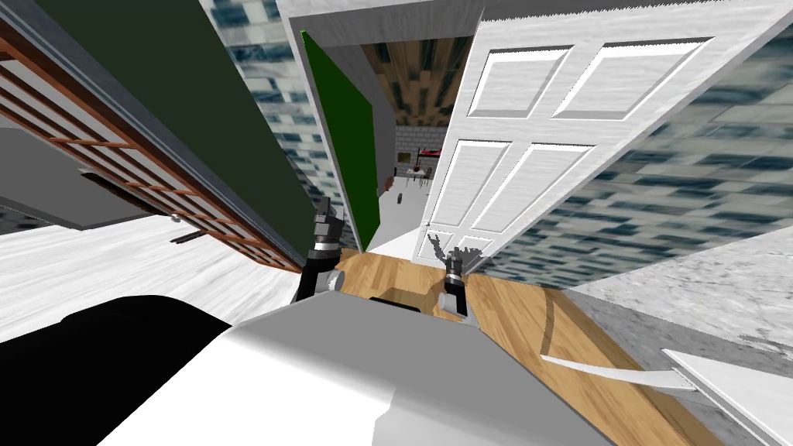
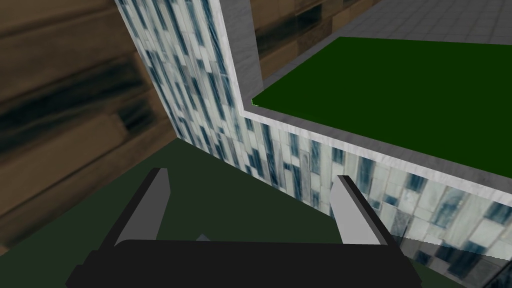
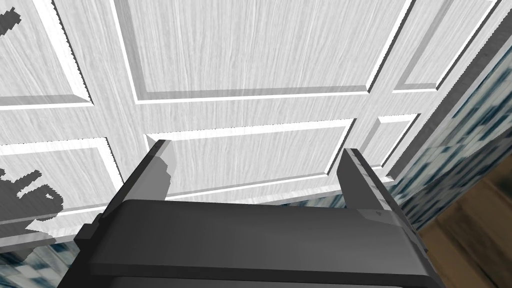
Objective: Push the door open
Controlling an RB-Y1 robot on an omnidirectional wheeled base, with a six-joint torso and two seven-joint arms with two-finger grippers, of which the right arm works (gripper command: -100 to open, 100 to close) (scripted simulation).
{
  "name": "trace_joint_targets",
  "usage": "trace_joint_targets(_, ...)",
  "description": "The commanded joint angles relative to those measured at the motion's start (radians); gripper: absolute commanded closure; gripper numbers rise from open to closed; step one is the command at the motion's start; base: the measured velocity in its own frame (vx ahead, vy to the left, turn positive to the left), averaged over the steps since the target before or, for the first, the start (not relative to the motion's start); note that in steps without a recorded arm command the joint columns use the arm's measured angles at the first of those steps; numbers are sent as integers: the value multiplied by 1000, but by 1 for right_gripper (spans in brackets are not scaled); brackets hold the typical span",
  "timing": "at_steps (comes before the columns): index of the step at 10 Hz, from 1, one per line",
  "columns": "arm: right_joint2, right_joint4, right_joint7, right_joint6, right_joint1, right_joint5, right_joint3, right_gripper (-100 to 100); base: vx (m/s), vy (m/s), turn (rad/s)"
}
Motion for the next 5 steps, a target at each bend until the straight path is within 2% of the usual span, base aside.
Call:
trace_joint_targets(1,3,40,10,-7,-17,-7,-1,-100,99,-14,32)
trace_joint_targets(5,13,134,31,-25,-53,-21,-1,-100,95,-23,66)
